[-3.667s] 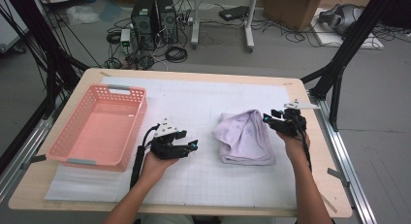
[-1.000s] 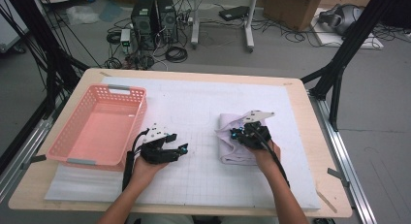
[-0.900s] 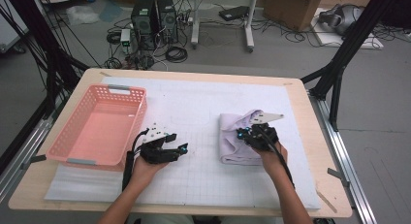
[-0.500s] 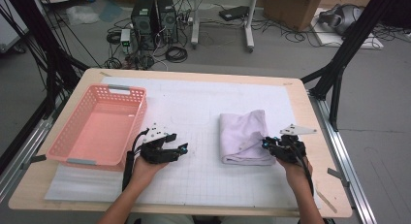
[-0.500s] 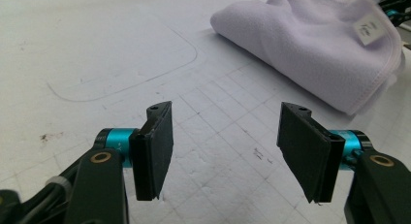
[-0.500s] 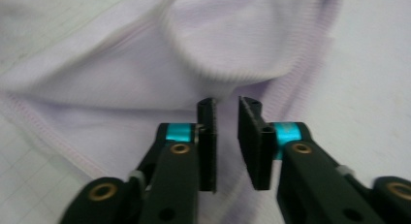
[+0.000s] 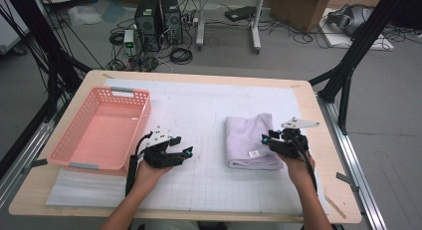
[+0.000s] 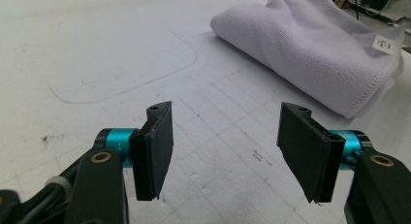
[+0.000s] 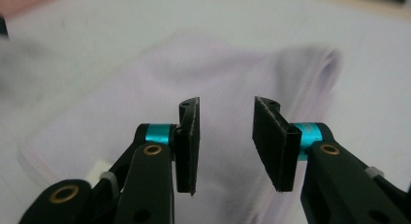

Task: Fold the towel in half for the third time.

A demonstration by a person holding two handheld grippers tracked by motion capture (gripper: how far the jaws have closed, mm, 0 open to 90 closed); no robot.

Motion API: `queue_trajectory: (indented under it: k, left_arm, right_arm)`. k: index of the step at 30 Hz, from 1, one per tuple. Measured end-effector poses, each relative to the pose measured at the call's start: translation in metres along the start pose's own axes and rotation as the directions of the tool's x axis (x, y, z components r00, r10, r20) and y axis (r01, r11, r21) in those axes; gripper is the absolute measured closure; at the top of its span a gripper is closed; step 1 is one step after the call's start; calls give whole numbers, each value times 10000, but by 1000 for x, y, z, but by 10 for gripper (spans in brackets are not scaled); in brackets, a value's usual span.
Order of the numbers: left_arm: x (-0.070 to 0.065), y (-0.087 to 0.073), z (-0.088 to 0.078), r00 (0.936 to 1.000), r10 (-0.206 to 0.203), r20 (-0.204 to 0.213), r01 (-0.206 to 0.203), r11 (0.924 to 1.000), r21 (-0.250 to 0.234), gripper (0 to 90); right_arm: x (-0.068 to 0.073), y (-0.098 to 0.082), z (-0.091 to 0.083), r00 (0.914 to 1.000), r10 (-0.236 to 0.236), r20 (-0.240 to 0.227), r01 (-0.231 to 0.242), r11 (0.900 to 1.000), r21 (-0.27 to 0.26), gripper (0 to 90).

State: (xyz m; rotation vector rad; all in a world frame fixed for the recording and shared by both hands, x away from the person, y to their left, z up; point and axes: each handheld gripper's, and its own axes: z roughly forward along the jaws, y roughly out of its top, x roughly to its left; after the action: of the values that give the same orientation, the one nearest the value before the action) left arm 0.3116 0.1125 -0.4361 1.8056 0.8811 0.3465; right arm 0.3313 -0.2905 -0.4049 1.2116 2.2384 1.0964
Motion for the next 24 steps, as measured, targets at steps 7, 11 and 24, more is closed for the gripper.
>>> queue_trajectory:
  k: [7,11,24]
  left_arm:
    - [1,1,-1,10000,12,-30,-13,10000,-55,381]
    - [1,1,-1,10000,4,-48,-5,10000,-39,381]
    - [0,0,0,10000,2,12,-2,10000,-42,381]
  right_arm:
    - [-23,-32,-1,9959,704,566,-760,9917,1035,633]
    - [-26,-33,-10,9952,877,446,-915,9915,927,624]
    - [-25,16,28,9970,350,691,-367,9990,236,622]
